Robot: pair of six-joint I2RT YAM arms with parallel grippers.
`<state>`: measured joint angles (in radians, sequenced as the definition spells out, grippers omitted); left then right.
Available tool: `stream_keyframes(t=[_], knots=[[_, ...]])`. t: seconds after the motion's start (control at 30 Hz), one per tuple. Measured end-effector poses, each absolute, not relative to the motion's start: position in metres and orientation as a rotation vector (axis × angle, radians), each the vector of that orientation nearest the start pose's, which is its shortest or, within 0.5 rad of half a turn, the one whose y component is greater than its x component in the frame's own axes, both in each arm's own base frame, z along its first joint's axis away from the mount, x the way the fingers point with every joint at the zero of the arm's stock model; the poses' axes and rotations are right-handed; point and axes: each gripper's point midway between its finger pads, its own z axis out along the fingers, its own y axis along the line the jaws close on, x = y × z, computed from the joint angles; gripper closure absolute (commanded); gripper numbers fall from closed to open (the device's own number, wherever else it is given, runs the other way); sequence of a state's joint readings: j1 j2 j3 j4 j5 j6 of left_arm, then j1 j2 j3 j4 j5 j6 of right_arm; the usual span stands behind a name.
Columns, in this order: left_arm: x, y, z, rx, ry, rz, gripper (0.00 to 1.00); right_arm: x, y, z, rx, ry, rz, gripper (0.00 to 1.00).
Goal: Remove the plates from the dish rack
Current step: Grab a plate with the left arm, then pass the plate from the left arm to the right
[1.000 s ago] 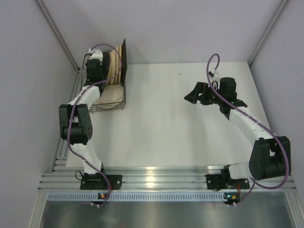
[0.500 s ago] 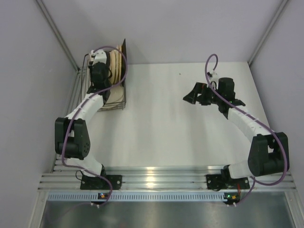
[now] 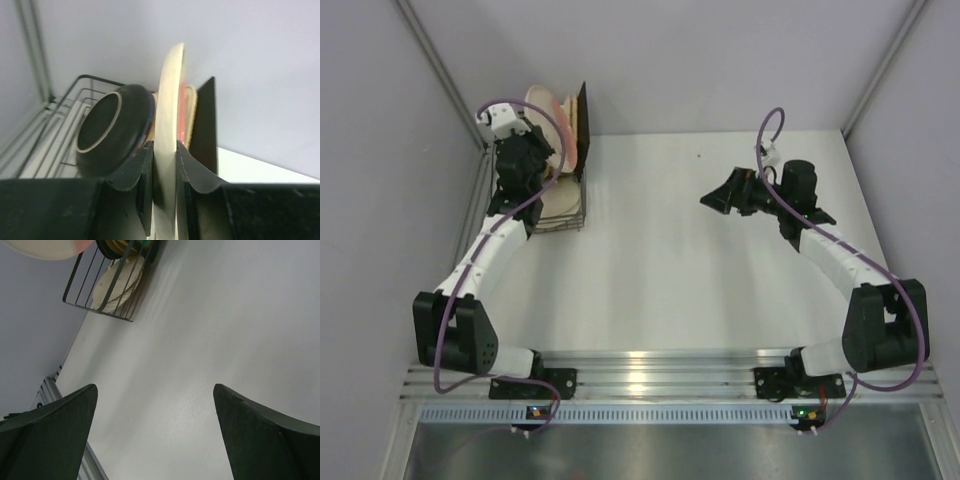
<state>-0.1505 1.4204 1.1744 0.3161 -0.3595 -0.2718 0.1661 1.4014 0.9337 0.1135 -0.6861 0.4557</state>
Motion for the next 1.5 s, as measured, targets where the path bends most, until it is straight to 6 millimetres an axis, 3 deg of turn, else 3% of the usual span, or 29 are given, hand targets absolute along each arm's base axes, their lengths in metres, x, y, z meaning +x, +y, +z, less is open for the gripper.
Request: stream_keyframes(t=[0.17,0.33,0.53,0.7,0.83,1.0,1.07,1.3,1.5], knots=[[0.467,-0.046,0.35,-0.36,1.465,-0.188,1.0,0.363,0.194,0.221,-0.21,1.944,1.122,0.0],[0.456,-0.05,0.355,-0.371,1.473,-0.231,1.0,0.359,0.199,0.23,-0.213,1.911,1.18,0.0],[0.432,-0.064,0.374,-0.356,1.454,-0.281,1.0,0.355,0.205,0.244,-0.212,1.861,1.249,0.0],[0.42,-0.099,0.385,-0.316,1.427,-0.523,1.0,0.349,0.214,0.266,-0.186,1.787,1.399,0.0],[0.413,-0.134,0.358,-0.311,1.447,-0.779,1.0,0.35,0.223,0.268,-0.084,1.69,1.635,0.0],[0.41,-0.161,0.302,-0.371,1.557,-0.989,1.0,0.361,0.229,0.206,0.281,1.847,1.88,0.0],[0.412,-0.166,0.29,-0.408,1.579,-1.058,1.0,0.354,0.231,0.196,0.327,1.881,1.911,0.01],[0.422,-0.176,0.288,-0.511,1.508,-1.293,1.0,0.34,0.236,0.218,0.149,1.803,1.926,0.0],[0.421,-0.188,0.29,-0.539,1.475,-1.454,1.0,0.338,0.24,0.222,0.017,1.76,1.873,0.0]])
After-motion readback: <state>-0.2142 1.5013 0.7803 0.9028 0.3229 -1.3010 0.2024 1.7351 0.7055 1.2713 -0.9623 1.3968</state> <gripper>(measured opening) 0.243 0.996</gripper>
